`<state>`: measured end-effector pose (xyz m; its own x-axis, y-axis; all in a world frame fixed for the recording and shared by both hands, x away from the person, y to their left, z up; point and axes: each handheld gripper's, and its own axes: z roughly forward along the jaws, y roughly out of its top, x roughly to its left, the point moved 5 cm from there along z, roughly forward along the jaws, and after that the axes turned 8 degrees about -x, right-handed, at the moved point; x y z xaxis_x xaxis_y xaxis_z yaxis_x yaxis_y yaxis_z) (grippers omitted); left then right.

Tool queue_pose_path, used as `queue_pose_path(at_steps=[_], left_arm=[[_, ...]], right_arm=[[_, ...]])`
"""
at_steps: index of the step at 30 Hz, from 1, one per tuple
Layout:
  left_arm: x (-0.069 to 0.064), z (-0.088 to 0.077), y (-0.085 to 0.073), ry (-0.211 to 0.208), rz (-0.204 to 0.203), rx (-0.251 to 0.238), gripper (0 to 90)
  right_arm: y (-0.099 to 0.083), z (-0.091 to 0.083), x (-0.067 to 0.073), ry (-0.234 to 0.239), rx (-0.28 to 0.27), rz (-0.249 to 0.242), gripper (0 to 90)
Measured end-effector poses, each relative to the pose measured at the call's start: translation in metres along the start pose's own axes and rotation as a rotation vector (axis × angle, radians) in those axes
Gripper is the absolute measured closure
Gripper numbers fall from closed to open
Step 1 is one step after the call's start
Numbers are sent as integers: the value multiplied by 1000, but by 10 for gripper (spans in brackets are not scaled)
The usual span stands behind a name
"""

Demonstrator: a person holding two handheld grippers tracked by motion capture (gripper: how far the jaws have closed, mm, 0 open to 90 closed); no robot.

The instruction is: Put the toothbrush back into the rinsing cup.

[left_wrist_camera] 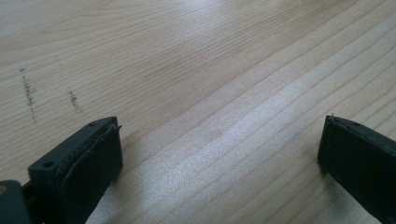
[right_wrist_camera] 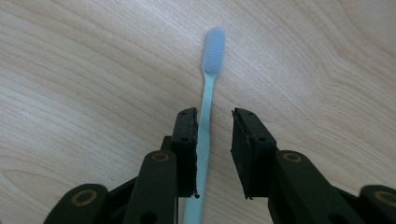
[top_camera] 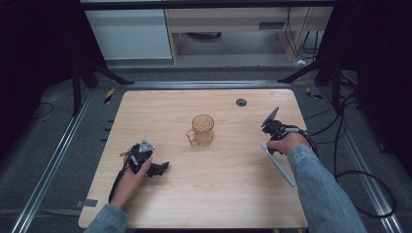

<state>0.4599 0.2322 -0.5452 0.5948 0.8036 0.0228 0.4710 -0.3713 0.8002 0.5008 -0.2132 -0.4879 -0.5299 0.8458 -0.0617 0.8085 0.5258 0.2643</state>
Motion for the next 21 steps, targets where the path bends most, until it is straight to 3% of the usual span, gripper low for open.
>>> queue_pose_path(at_steps=[21], left_arm=[[0,0,0,0,0,-1,0]], right_arm=[[-5,22,4,26,43,3,738]])
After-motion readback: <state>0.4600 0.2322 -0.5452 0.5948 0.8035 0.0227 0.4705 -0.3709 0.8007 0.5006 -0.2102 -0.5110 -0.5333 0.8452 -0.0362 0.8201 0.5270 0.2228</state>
